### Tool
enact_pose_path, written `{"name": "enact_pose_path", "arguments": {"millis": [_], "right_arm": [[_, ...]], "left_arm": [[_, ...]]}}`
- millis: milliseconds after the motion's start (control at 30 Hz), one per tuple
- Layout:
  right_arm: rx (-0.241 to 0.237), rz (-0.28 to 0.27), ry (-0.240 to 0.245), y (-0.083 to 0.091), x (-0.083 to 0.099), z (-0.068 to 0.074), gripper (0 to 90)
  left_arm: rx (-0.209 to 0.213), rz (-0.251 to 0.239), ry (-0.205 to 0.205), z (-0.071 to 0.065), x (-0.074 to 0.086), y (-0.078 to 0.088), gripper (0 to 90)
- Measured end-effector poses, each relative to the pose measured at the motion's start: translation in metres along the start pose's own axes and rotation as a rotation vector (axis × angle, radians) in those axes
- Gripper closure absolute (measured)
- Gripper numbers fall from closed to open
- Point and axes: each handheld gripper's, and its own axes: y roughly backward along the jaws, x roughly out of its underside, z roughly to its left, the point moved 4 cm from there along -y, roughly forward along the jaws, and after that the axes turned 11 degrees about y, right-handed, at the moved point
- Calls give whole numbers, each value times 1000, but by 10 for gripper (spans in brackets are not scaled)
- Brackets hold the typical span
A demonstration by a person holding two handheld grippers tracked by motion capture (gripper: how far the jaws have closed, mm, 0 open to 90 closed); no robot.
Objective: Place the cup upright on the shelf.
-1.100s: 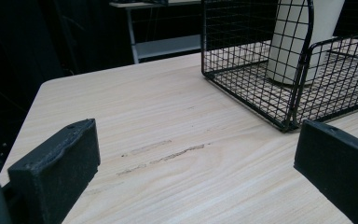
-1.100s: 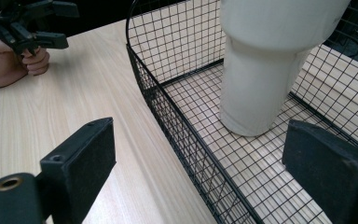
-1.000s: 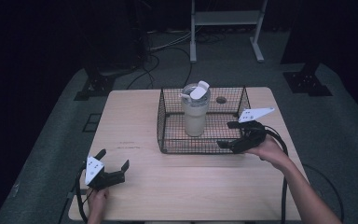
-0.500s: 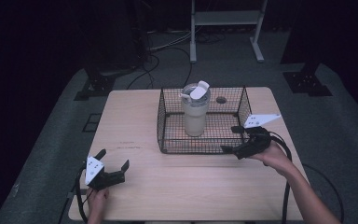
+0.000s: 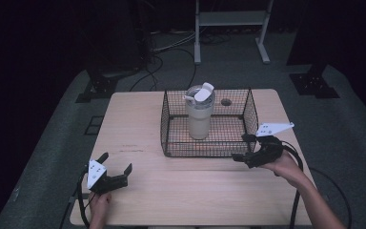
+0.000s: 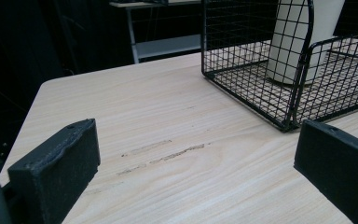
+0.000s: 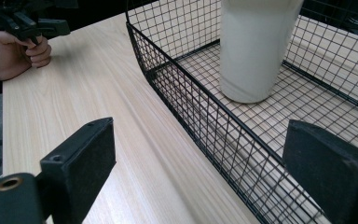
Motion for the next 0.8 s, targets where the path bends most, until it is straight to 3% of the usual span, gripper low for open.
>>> {"name": "enact_pose_path", "arguments": {"millis": [800], "right_arm": [[19,-37,-88,16,47,12,89]], "left_arm": [[-6,3,4,0,0,0,0]]}}
